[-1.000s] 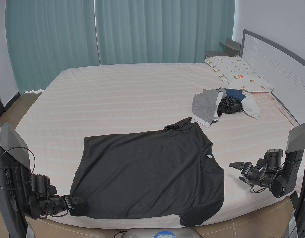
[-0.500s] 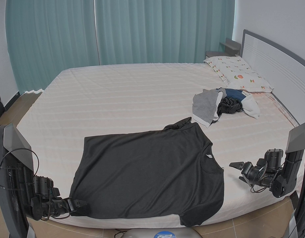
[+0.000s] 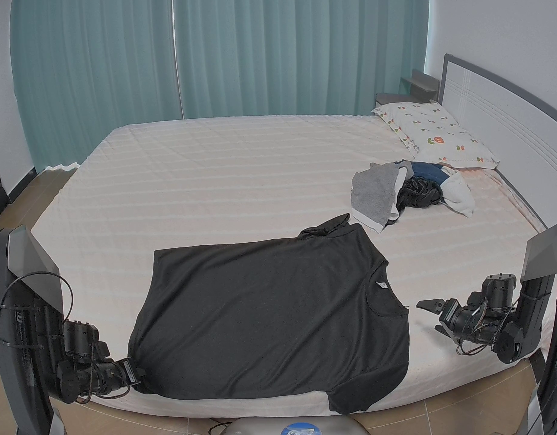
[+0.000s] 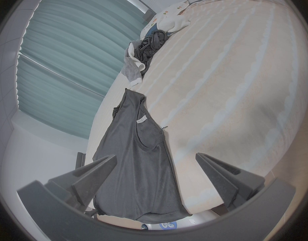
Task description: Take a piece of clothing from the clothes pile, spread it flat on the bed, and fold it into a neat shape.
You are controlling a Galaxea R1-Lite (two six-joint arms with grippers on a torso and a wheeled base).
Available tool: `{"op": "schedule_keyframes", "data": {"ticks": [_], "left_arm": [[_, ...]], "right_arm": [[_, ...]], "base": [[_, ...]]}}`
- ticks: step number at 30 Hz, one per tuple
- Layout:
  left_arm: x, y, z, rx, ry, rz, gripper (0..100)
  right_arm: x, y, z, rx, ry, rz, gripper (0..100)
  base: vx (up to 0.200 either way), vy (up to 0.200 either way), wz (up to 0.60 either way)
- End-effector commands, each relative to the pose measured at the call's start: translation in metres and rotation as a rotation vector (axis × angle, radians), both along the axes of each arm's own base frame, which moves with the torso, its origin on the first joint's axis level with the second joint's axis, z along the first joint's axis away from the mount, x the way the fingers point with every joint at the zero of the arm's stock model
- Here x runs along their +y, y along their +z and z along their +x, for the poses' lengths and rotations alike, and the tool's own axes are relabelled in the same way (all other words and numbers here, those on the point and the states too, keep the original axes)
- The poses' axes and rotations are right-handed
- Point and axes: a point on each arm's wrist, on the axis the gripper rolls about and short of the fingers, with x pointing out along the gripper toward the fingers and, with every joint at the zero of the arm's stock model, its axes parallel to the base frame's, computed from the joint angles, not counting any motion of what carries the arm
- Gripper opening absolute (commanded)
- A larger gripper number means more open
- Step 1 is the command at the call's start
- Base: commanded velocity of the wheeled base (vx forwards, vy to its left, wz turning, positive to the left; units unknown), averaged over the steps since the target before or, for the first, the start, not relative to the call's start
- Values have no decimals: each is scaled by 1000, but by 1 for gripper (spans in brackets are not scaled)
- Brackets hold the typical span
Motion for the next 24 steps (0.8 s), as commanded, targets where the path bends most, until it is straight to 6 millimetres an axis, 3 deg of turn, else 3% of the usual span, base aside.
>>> {"op": "schedule_keyframes", "data": {"ticks": [1,11,24], "left_arm": [[7,7,-1,-26,52,-9,0],[12,22,1,-87,124,-47,0],[12,12,-1,-40,93,-27,0]], "right_arm": [[0,-1,-5,12,12,-14,100],[7,-12,-30,51,192,-106,100],[16,-21,-39,29,238,-116,100]], "base": [[0,0,0],[0,0,0],[0,0,0]]}}
